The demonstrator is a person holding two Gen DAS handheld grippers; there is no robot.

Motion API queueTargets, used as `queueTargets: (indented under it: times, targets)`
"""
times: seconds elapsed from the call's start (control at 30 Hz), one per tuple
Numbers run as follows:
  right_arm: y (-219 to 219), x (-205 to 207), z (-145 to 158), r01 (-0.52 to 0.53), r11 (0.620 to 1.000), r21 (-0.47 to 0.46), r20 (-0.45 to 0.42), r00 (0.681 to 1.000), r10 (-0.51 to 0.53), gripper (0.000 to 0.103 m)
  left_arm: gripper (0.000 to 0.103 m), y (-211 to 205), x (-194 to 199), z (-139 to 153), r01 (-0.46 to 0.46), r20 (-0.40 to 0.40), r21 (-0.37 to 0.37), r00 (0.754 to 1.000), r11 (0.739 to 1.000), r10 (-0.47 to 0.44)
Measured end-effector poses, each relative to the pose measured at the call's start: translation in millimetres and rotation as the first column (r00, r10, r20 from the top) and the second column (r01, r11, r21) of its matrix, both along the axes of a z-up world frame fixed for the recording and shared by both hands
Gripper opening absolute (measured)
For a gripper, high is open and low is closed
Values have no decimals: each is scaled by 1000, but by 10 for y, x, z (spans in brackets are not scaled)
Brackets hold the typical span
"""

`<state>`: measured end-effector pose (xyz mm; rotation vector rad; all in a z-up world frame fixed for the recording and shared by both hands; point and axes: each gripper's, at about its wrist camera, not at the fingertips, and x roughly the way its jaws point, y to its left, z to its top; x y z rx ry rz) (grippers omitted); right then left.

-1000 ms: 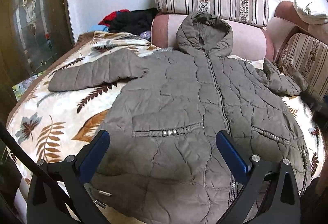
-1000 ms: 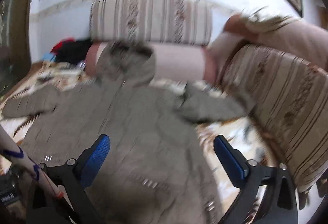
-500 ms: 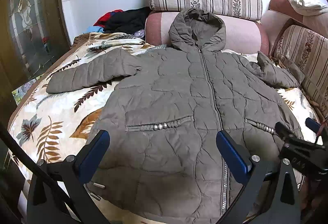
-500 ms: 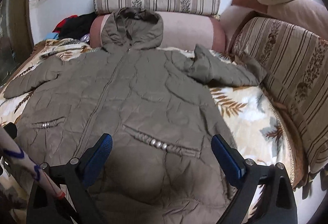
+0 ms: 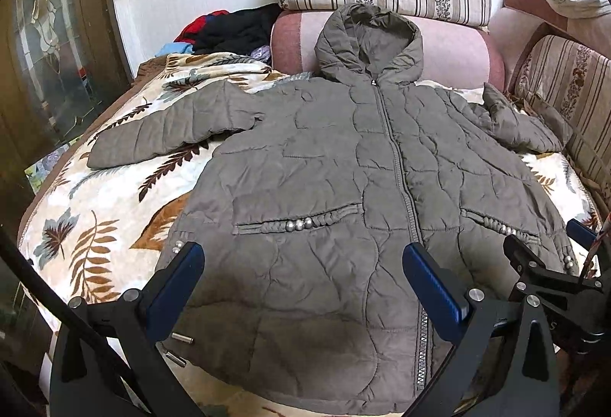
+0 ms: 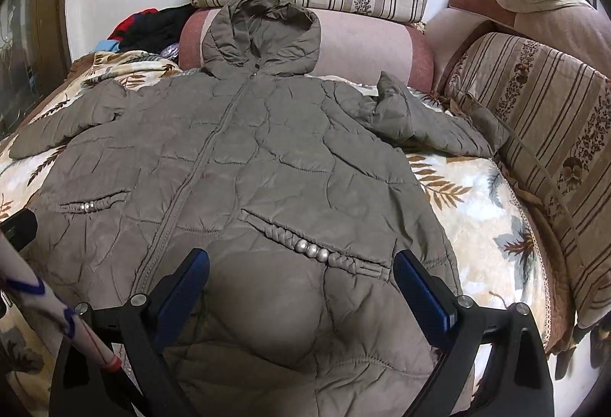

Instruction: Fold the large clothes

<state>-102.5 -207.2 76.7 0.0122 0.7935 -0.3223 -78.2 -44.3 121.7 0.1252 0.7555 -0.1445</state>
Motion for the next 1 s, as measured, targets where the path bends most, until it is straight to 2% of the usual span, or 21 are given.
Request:
queueTargets:
  times: [0.47, 1.0]
  targets:
    - [5, 26, -90, 17, 1000, 8, -32, 999, -17, 99, 103, 14, 93, -139, -11, -61, 19, 998, 1000, 12]
    - [17, 47, -150, 13, 1000, 6, -48, 999, -13, 99, 103, 51, 182, -283, -16, -119, 7, 993, 1000, 17]
